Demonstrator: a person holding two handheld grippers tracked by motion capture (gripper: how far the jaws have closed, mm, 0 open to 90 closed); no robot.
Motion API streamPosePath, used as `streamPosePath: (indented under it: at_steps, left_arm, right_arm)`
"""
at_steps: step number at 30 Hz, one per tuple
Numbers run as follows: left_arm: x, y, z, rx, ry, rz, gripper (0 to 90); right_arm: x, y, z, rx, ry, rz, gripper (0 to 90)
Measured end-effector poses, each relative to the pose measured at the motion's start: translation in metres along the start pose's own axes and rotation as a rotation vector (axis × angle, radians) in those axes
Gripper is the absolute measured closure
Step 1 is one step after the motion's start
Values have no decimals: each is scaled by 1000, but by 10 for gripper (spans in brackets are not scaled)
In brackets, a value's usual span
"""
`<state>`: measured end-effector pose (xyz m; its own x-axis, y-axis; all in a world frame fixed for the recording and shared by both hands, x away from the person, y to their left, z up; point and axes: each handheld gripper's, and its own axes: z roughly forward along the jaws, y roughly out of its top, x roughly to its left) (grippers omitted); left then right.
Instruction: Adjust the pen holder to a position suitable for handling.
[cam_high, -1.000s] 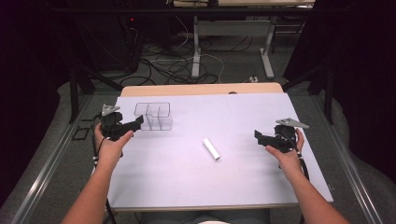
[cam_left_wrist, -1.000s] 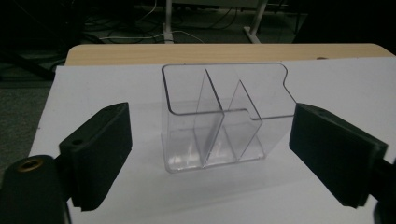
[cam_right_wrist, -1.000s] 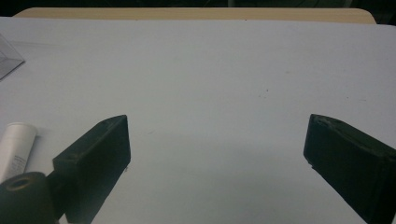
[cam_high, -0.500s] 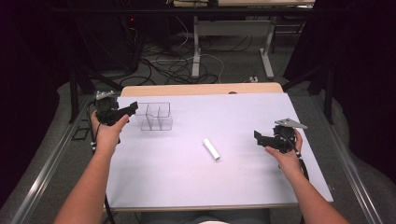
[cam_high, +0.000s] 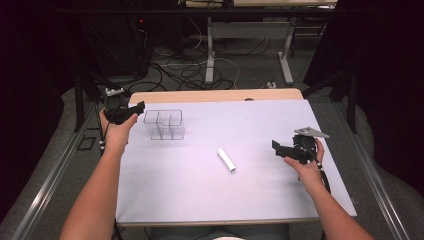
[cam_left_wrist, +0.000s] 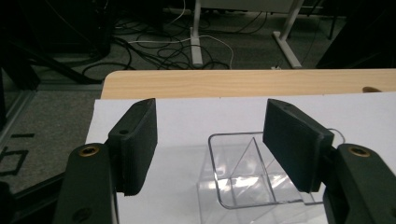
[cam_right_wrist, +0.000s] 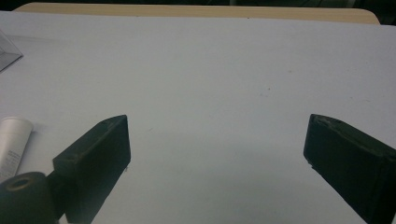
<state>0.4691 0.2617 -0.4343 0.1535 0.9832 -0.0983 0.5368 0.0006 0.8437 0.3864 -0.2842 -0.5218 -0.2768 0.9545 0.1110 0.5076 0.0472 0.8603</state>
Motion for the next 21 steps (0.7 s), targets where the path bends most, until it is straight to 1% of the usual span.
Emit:
streamPosePath:
  at_steps: [4,5,7,8,9,10,12,13,14,15,18,20,21]
  left_arm:
    - [1,-2,9,22,6,11,370]
    - [1,-2,11,35,10,11,369]
    - [0,-4,16,43,11,3,370]
    - [1,-4,17,59,15,11,372]
    - [1,-4,19,64,16,11,373]
    - [1,-5,20,74,11,6,374]
    - [1,-6,24,89,19,1,384]
    - [2,-7,25,106,18,0,396]
    - [2,-8,27,107,17,-10,413]
    - [3,-8,28,124,13,-12,423]
    - [3,-10,31,142,8,-20,441]
    - [3,-10,32,155,1,-24,494]
    - [3,-11,33,155,-5,-27,494]
  right_arm:
    - [-1,-1,0,3,0,8,74]
    - [-1,-1,0,5,1,11,74]
    - [-1,-1,1,7,1,12,74]
    - [-1,-1,1,6,2,8,74]
    - [-1,-1,1,8,3,15,74]
    - [-1,-1,1,9,3,14,74]
    - [-1,-1,1,9,4,15,75]
    - [-1,-1,1,9,5,17,74]
    - [-1,-1,1,10,5,17,74]
    - [-1,-1,1,10,5,17,74]
    - [-2,-1,1,6,4,12,75]
    - [-2,-1,1,6,9,20,74]
    - [-2,-1,1,6,9,20,74]
